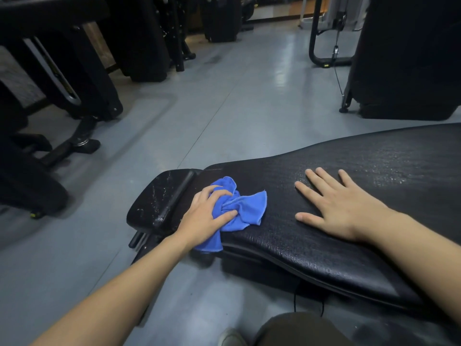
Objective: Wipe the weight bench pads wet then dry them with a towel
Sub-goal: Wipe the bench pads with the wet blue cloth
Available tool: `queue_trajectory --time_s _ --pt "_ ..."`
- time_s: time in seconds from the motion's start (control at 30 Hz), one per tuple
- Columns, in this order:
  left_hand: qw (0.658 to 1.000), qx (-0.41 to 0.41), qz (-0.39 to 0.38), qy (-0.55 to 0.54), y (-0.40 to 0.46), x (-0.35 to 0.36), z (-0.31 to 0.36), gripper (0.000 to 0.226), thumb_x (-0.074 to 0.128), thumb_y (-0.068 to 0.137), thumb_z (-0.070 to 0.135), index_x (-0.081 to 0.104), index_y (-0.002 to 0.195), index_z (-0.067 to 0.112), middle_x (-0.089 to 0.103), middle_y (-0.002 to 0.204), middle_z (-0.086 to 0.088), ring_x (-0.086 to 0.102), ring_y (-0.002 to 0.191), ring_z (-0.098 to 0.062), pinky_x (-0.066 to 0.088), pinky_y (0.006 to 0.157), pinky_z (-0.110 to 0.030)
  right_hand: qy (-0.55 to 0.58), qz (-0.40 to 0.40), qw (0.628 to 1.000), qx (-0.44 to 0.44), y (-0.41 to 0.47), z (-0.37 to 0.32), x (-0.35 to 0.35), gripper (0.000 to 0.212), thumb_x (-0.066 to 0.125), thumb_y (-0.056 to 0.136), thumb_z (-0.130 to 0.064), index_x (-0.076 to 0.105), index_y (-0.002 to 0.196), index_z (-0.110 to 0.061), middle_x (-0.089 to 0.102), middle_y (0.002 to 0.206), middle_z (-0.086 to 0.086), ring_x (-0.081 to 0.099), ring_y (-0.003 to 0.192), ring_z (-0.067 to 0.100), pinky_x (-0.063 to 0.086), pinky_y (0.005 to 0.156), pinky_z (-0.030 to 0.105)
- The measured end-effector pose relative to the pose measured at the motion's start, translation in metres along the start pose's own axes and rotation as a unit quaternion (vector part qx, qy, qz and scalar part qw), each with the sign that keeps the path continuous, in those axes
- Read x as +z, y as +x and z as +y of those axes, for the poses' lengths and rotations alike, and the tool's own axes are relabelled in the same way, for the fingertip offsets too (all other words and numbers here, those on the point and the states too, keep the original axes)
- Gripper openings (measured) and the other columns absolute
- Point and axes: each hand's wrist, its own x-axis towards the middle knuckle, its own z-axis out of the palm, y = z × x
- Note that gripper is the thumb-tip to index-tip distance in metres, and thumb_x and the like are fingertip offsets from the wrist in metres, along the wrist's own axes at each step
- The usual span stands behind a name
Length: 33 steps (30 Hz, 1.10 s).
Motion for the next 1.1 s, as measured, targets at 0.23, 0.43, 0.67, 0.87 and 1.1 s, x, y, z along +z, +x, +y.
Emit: queue_trajectory --time_s 0.23,0.43,0.67,0.87,1.1 --pt "1.000 -0.026 -0.007 0.003 0.052 -0.005 -0.016 0.050 0.055 0.083 0.065 0.048 0.130 0.048 0.031 0.143 0.023 0.029 0.136 -0.008 0.037 0.104 -0.037 0.003 0.010 1.000 -0.024 0.023 -0.018 0.002 0.123 -0.043 0.051 -0.080 -0.012 0.158 -0.029 -0.015 0.167 0.009 -0.015 0.153 0.025 -0.002 0.123 0.054" --pt "0.998 -0.055 -0.017 0.023 0.105 -0.010 -0.032 0.046 0.059 0.093 0.055 0.047 0.136 0.043 0.031 0.150 0.012 0.027 0.141 -0.016 0.031 0.105 -0.033 0.002 0.018 0.999 -0.045 0.035 -0.022 0.002 0.115 -0.039 0.058 -0.081 -0.014 0.158 -0.029 -0.017 0.166 0.010 -0.017 0.153 0.026 -0.003 0.123 0.055" --pt "0.996 -0.085 -0.018 0.024 0.135 -0.011 -0.040 0.048 0.056 0.093 0.058 0.046 0.137 0.040 0.035 0.149 0.007 0.029 0.140 -0.021 0.031 0.108 -0.038 0.000 0.027 0.998 -0.059 0.053 -0.032 0.000 0.111 -0.033 0.061 -0.080 -0.009 0.159 -0.031 -0.011 0.167 0.012 -0.011 0.154 0.028 0.001 0.122 0.056" --pt "0.995 -0.094 -0.013 0.006 0.118 -0.015 -0.046 0.048 0.060 0.092 0.056 0.049 0.135 0.040 0.036 0.147 0.005 0.028 0.139 -0.022 0.029 0.113 -0.039 0.001 0.026 0.998 -0.055 0.051 -0.032 -0.003 0.118 -0.039 0.055 -0.081 -0.009 0.158 -0.032 -0.012 0.167 0.010 -0.012 0.154 0.028 0.001 0.122 0.055" --pt "0.997 -0.076 -0.010 -0.018 0.014 -0.032 -0.069 0.046 0.062 0.082 0.063 0.049 0.123 0.049 0.034 0.141 0.015 0.027 0.138 -0.012 0.023 0.111 -0.027 0.009 0.013 0.999 -0.050 0.046 -0.034 -0.008 0.101 -0.017 0.070 -0.079 -0.009 0.158 -0.032 -0.013 0.167 0.010 -0.014 0.154 0.027 -0.001 0.123 0.054"
